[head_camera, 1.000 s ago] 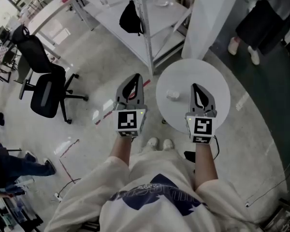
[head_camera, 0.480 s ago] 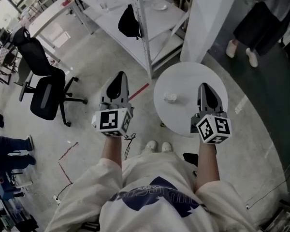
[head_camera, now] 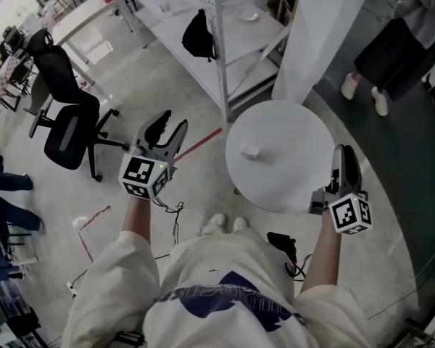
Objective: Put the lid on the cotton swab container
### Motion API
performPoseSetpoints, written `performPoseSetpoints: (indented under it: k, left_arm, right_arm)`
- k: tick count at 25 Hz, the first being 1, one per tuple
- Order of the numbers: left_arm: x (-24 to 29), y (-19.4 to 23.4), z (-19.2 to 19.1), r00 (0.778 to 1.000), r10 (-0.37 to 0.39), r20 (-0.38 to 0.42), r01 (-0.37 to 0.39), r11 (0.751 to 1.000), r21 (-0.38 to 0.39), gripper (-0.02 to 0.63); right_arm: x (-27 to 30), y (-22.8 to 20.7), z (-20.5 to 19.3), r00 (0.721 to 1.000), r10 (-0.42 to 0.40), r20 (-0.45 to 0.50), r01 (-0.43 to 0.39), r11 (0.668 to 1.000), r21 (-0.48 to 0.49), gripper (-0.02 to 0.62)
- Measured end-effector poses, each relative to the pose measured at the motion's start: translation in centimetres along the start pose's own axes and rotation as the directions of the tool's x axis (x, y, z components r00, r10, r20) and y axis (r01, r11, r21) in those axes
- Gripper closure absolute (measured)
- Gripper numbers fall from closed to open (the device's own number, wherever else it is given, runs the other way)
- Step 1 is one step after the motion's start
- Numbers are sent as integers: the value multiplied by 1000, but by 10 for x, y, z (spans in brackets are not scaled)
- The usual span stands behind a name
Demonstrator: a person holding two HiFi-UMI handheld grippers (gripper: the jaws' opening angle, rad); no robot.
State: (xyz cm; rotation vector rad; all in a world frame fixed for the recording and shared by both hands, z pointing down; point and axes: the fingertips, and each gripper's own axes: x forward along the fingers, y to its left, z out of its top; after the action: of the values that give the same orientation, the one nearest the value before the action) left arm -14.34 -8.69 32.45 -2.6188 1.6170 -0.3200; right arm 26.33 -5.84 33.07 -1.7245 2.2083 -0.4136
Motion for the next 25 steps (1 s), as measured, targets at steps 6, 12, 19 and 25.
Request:
performPoseSetpoints:
  k: [6, 12, 19, 25]
  left_arm:
    - [19, -54, -61, 946, -209, -246, 244, 962, 122, 343]
    - [45, -111, -134, 815, -365, -450, 477, 864, 163, 330]
    - [91, -150, -212, 657, -493, -571, 668, 731, 137, 321]
    - [129, -161, -272, 552, -541, -634, 750, 655, 94, 318]
  right_arm:
    - [-5, -20, 1, 999, 23, -28, -24, 1000, -16, 468]
    - [4, -24, -19, 996, 31, -79, -33, 999, -18, 466]
    - [20, -25, -49, 990, -22, -138, 20, 1000, -21, 444]
    - [45, -17, -77, 985, -71, -159, 69, 997, -18, 434]
